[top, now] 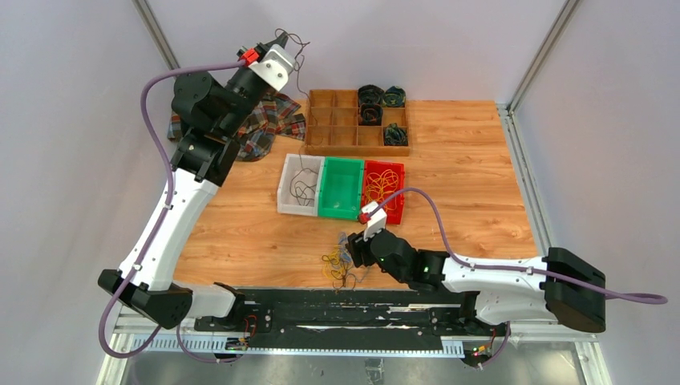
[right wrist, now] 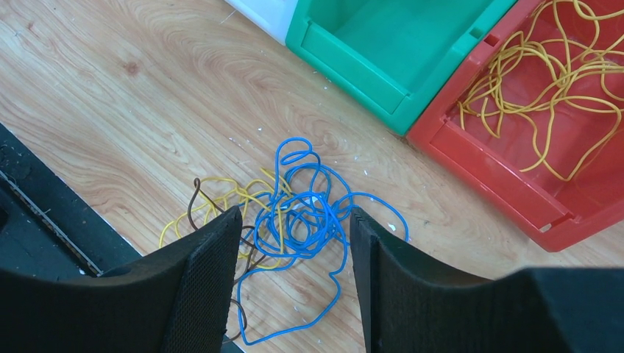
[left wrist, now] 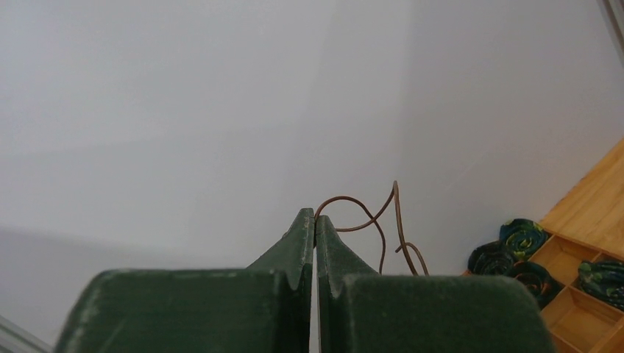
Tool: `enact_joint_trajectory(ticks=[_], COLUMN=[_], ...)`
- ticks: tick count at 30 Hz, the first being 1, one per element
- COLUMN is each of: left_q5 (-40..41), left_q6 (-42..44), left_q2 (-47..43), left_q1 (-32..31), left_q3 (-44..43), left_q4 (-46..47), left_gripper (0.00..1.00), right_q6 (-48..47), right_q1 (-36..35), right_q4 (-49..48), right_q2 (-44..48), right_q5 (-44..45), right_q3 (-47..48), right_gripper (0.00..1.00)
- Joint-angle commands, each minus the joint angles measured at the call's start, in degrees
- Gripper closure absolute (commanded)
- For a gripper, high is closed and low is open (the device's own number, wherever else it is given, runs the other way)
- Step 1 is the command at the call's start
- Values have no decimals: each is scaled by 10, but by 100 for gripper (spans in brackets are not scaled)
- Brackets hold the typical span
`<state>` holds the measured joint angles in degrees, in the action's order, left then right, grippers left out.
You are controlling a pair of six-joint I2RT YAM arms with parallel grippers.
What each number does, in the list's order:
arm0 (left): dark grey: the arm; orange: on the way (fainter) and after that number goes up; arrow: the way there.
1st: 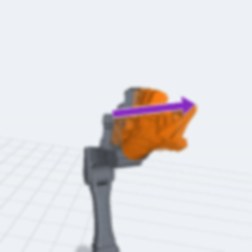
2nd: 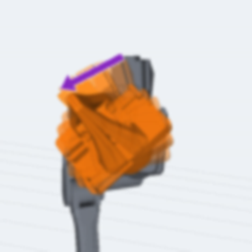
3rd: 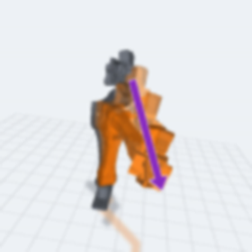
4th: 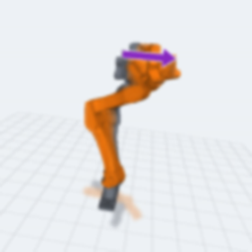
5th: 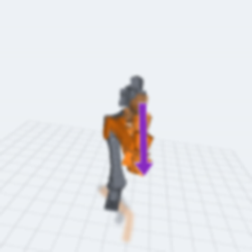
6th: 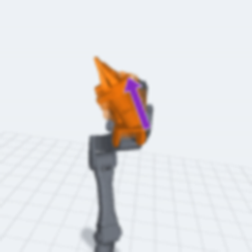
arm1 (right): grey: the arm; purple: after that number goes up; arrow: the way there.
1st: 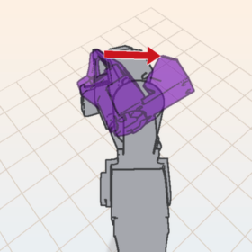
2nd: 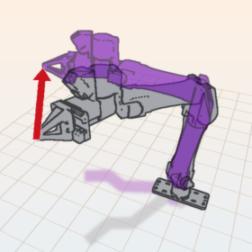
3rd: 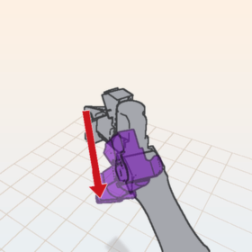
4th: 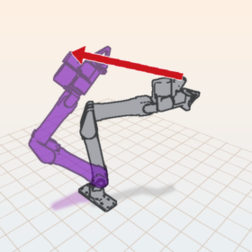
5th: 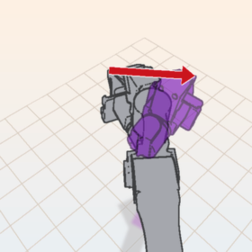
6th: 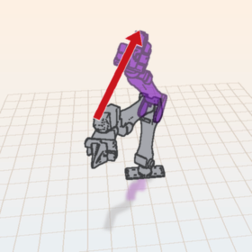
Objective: Untangle the cables
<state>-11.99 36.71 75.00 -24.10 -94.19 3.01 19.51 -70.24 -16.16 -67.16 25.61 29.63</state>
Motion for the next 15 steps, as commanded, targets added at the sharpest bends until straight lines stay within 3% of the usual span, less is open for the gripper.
enact_joint_trajectory(ticks=[1, 10, 15], left_q5=[7, -1, -2], left_q6=[9, 4, 22], left_q2=[-17, -21, -40], left_q1=[-3, -3, -2], left_q3=[5, 8, 62], left_q4=[9, -40, -53], left_gripper=[100, 100, 100], right_q6=[9, 8, 13], right_q1=[-2, -2, -2], right_q4=[-2, 8, 5], right_q2=[14, 27, 27], right_q5=[17, 24, 22], right_q3=[-13, -19, -19], right_gripper=[44, 45, 45])
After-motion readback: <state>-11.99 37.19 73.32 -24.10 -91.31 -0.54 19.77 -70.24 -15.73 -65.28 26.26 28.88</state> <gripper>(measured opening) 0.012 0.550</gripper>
